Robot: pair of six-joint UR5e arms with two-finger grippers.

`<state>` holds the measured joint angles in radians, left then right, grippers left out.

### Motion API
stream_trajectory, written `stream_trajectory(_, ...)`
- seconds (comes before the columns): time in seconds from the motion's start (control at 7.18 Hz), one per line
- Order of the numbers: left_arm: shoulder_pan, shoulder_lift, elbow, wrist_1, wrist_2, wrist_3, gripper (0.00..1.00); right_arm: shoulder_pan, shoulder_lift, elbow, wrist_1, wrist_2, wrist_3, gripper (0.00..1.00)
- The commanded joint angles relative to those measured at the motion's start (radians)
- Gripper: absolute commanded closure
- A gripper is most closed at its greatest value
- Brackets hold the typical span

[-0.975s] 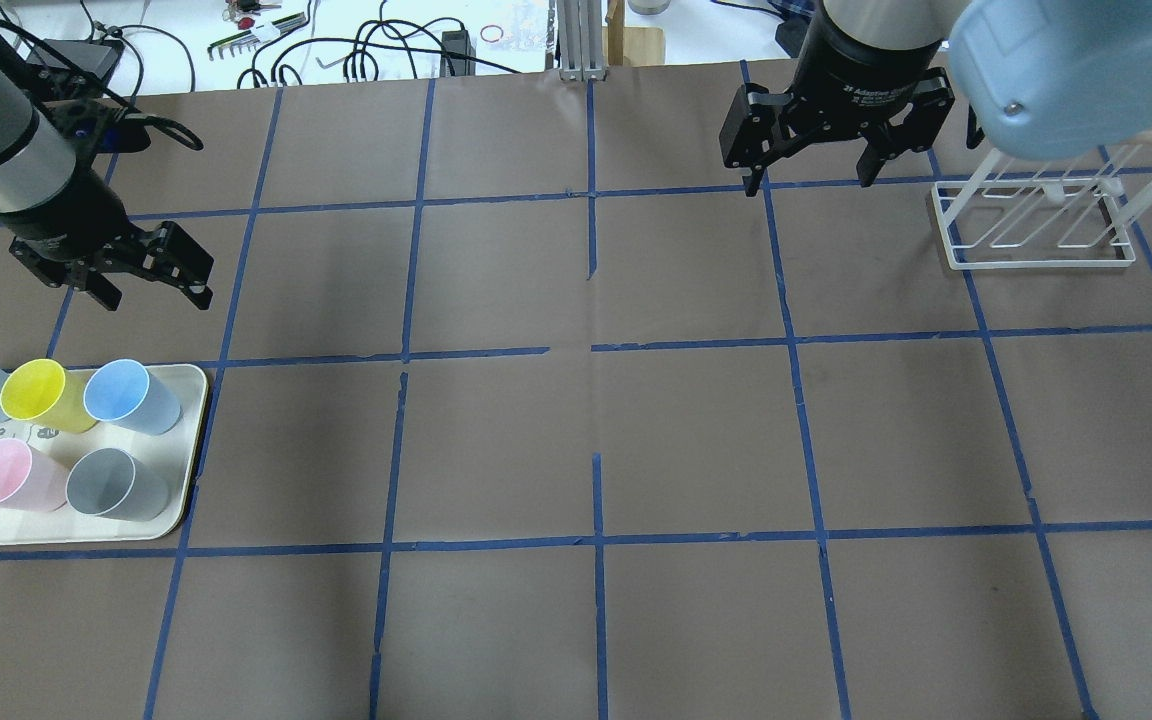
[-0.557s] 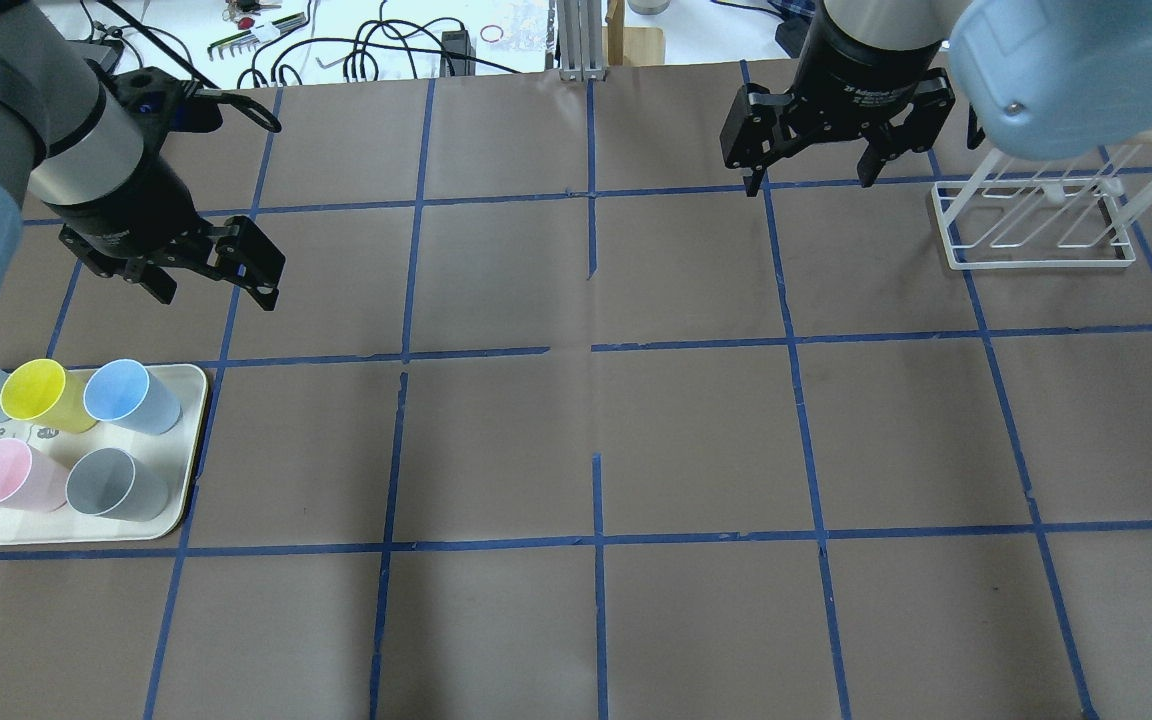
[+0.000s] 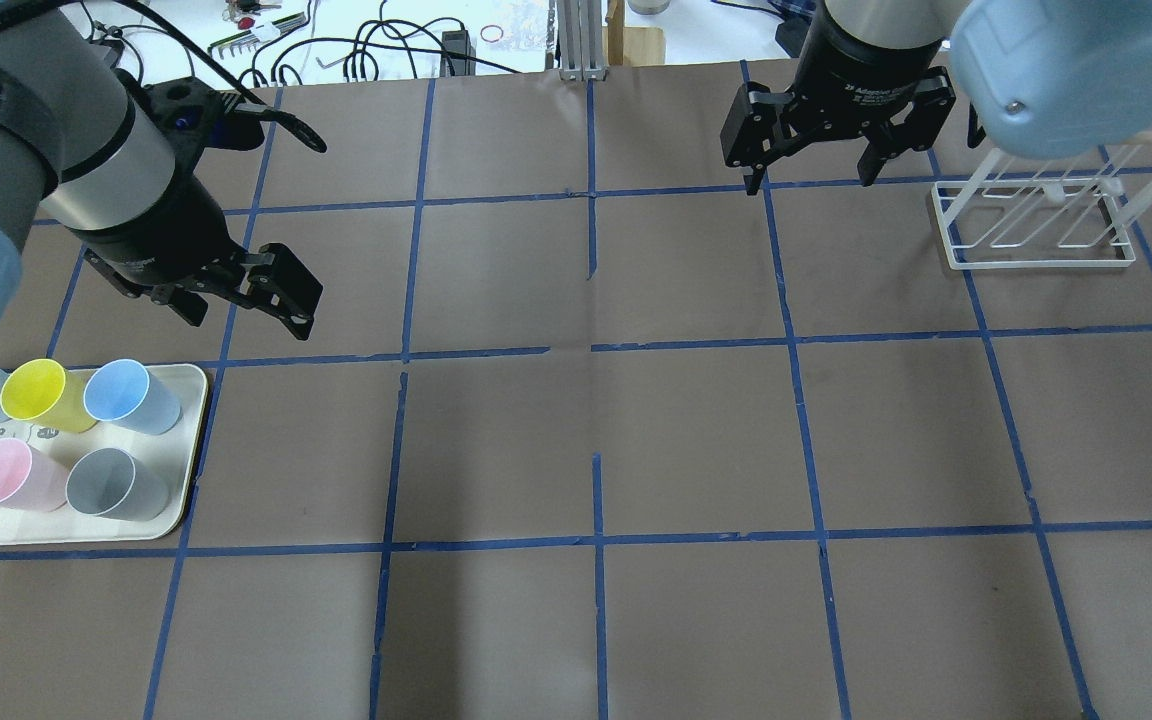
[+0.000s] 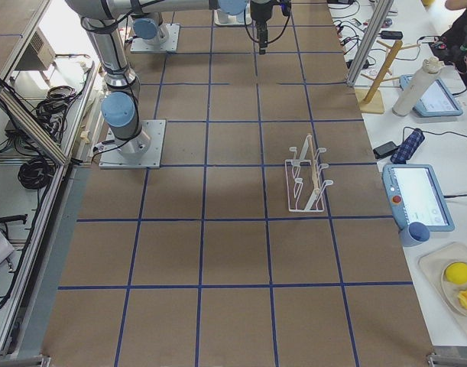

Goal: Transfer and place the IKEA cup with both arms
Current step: 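Open the left gripper and lift it away from the tray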

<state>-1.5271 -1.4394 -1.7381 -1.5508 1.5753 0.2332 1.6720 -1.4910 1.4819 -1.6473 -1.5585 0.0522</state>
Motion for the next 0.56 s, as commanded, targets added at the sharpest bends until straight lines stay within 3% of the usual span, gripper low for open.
stream_trajectory(0.0, -0.005, 0.004, -0.003, -0.005, 0.008, 0.001, 0.00, 0.002, 0.000, 0.000, 0.000, 0.000, 0.000, 0.00)
stream_trajectory(0.42, -0.002, 0.000, -0.004, 0.002, 0.012, 0.002, 0.00, 0.003, 0.000, 0.000, -0.002, 0.000, 0.000, 0.00)
